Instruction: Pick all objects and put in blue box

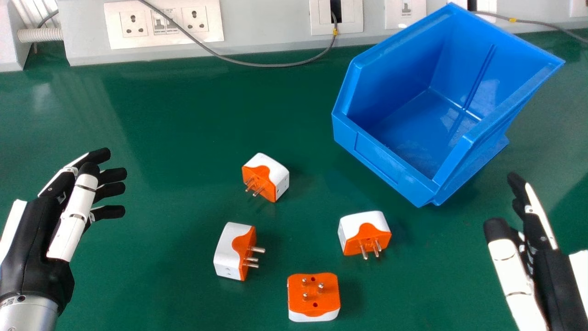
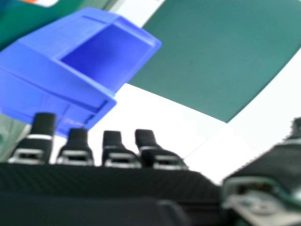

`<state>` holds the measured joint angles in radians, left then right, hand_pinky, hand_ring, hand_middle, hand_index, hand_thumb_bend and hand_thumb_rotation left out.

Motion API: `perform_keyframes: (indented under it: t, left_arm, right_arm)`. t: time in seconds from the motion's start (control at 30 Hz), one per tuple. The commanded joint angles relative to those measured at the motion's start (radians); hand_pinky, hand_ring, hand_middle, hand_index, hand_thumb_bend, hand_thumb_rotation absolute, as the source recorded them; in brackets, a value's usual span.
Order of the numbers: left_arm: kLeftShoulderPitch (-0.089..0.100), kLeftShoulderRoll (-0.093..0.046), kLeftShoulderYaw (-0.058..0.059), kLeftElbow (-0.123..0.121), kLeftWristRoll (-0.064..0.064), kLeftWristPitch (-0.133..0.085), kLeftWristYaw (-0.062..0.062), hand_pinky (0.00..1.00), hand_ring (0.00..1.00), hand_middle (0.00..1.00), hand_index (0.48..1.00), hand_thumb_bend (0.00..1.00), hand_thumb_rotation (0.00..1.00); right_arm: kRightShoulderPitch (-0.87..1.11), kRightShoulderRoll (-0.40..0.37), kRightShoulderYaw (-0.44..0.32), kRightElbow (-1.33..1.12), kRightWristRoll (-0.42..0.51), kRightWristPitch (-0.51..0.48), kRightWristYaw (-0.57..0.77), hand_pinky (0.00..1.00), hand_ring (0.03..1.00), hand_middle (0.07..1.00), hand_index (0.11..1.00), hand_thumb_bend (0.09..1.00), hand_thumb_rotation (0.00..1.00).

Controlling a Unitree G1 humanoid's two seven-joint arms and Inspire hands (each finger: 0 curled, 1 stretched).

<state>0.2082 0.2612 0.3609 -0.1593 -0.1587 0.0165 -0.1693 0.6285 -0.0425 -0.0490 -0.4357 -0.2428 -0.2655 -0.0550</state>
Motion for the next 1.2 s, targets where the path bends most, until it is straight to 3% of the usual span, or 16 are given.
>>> perform_keyframes:
  t: [0.0, 0.73, 1.17]
  left_arm:
    - [-0.01, 0.012, 0.003, -0.011, 0.004, -0.004, 0.005, 0.64, 0.75, 0.74, 0.807, 0.29, 0.79]
    - [0.011, 0.004, 0.002, -0.032, 0.008, -0.006, 0.01, 0.64, 0.74, 0.74, 0.806, 0.29, 0.79]
    - [0.016, 0.005, 0.004, -0.036, 0.0, -0.006, 0.005, 0.64, 0.74, 0.74, 0.807, 0.29, 0.79]
  right_arm:
    - [-0.004, 0.001, -0.009, -0.011, 0.009, -0.011, -0.01, 0.88, 0.973, 0.973, 0.94, 0.344, 1.0]
    - [0.024, -0.002, -0.013, -0.015, -0.004, -0.029, -0.019, 0.88, 0.97, 0.968, 0.933, 0.344, 1.0]
    - [0.059, 0.023, -0.004, -0.048, -0.017, -0.07, -0.049, 0.87, 0.964, 0.964, 0.929, 0.351, 1.0]
